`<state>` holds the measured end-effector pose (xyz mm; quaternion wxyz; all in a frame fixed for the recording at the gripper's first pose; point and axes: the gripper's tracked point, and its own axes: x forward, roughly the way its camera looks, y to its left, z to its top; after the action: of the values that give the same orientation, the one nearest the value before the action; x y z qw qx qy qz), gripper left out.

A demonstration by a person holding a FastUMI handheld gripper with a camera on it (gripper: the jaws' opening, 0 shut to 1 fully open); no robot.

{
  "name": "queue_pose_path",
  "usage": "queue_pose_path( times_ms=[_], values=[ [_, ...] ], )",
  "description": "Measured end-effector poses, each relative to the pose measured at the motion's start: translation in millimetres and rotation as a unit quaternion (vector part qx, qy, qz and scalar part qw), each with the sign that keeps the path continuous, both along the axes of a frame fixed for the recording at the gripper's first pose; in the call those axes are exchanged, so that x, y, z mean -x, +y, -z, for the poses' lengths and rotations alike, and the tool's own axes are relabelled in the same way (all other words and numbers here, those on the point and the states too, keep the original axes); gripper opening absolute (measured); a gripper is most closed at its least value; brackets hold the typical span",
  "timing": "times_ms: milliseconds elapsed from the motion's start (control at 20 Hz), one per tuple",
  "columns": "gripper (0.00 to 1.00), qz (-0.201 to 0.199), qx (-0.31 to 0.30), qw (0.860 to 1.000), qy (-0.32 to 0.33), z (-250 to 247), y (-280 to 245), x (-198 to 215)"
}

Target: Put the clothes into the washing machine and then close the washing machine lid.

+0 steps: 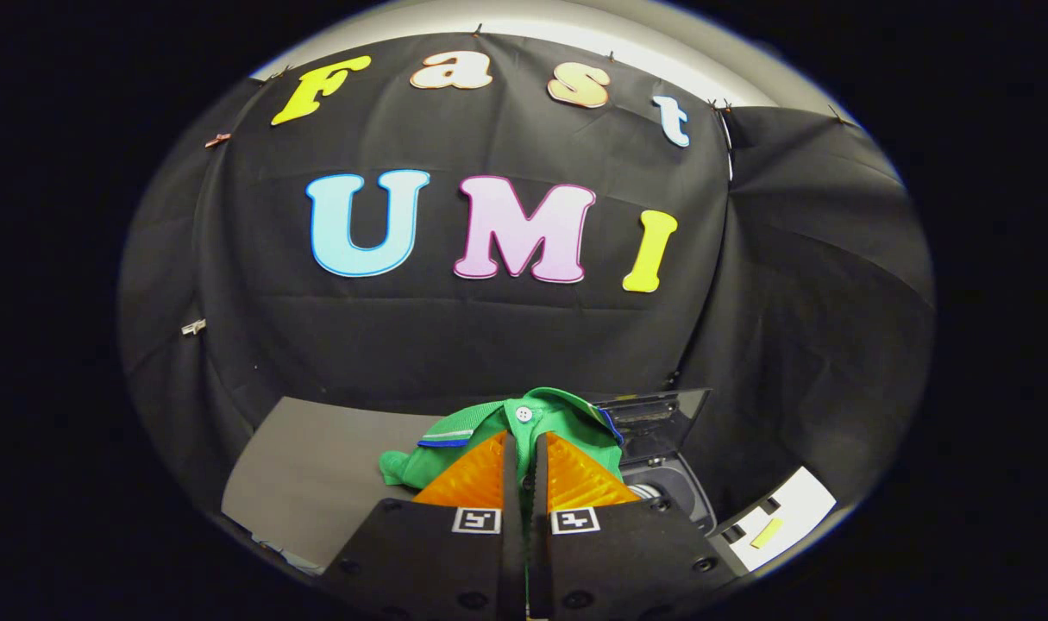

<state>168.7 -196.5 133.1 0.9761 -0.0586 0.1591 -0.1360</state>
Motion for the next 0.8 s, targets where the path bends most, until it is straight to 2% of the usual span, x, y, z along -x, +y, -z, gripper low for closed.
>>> queue_pose_path(
  times_ms=[300, 500, 800],
  values=[
    [0.07, -0.003, -0.010, 1.000, 0.004, 14.4, -101.4, 1.6],
    [0.07, 0.017, 0.026, 0.999, 0.025, 37.3, -161.1, -0.3],
    [0.07, 0.031, 0.001, 0.999, 0.044, 97.6, -207.9, -23.2]
  ],
)
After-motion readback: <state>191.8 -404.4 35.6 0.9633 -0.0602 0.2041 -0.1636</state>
